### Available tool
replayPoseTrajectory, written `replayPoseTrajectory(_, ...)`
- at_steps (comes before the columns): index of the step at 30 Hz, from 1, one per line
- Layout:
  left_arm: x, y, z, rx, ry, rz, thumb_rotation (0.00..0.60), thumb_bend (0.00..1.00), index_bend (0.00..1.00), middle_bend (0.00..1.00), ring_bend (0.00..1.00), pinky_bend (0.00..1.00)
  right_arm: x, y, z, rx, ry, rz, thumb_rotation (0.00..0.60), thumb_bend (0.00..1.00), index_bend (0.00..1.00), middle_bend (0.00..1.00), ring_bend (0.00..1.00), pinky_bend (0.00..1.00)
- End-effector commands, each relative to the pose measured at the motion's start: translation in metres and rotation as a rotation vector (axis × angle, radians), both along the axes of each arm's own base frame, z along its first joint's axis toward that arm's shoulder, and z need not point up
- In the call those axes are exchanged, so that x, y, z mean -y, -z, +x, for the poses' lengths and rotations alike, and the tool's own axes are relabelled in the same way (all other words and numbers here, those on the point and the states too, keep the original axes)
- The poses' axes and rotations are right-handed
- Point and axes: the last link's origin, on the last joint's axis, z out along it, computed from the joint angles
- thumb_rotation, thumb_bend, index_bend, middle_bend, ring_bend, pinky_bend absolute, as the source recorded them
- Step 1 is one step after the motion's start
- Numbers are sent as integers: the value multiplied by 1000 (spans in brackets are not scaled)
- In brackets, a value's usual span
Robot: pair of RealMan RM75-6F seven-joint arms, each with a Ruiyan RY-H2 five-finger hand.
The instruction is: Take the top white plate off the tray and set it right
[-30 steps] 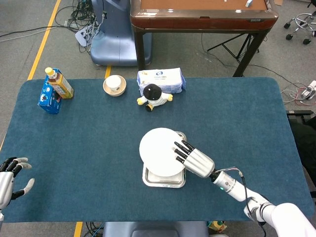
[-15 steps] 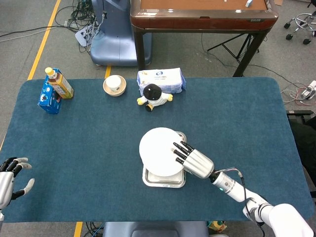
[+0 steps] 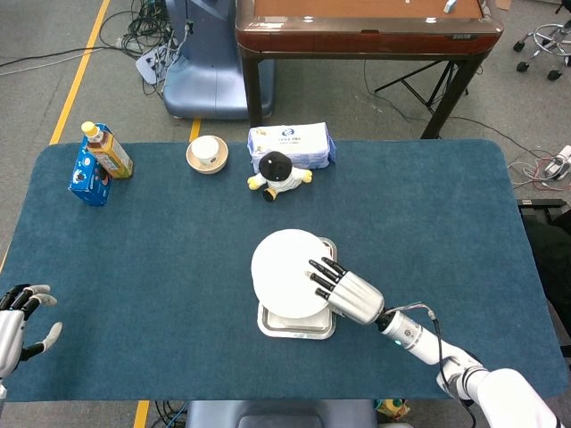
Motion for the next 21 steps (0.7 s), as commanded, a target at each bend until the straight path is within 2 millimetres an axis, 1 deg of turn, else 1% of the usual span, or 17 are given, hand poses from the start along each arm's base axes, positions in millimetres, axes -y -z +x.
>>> replayPoseTrajectory(1,0,0,0,0,1,0,600,274,419,301,187,319,0,0,0,1,1,3,600,405,579,248,101,187)
replayPoseTrajectory(9,1,0,0,-1,1,1,600,274,419,301,187,319,0,1,0,6,8,15,600,414,603,248,101,187)
replayPoseTrajectory(17,1,0,0,-3,0,1,600,274,419,301,187,319,0,1,-2,13,20,33,600,498,616,249,101,187)
replayPoseTrajectory(21,1,0,0,-4,0,-1,600,274,419,301,187,319,0,0,-2,12,19,33,600,509,623,249,100,187)
